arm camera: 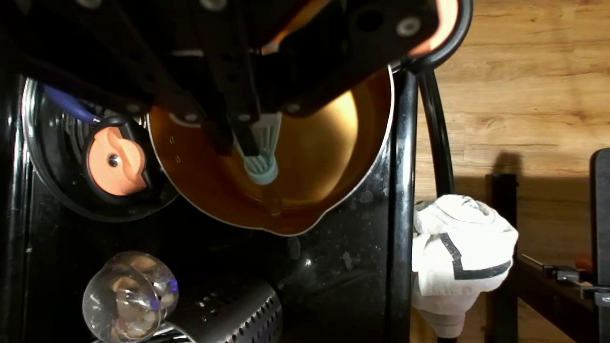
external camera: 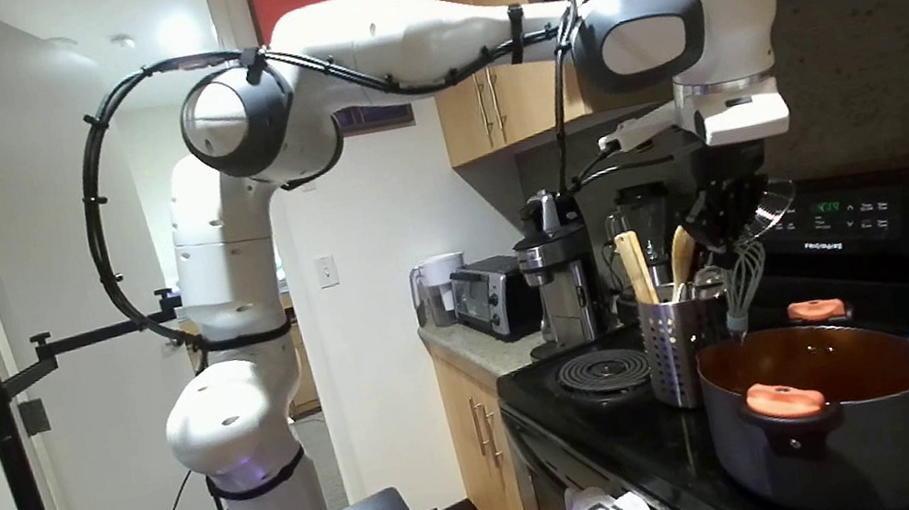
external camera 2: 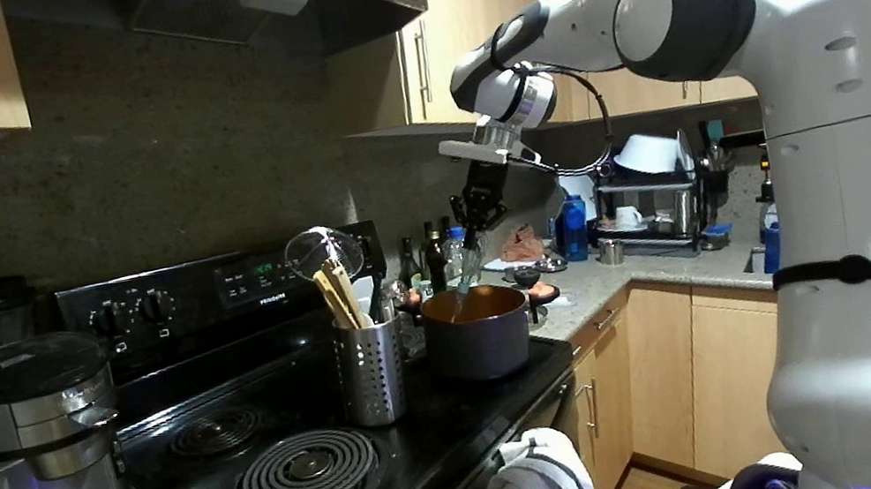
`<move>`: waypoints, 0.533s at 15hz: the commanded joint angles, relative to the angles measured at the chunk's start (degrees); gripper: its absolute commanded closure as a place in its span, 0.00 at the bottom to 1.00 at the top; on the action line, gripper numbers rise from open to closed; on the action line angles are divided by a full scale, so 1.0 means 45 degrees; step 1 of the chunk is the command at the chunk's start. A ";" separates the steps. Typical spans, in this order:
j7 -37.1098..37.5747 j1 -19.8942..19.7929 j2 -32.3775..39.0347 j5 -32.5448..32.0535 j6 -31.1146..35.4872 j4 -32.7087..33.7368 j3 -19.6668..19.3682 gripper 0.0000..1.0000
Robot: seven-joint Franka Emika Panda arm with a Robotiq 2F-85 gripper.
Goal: Put the whisk inside the pot
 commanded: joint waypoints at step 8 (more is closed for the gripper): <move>0.0086 -0.0034 0.0532 -0.0038 -0.0253 0.0715 0.0007 0.98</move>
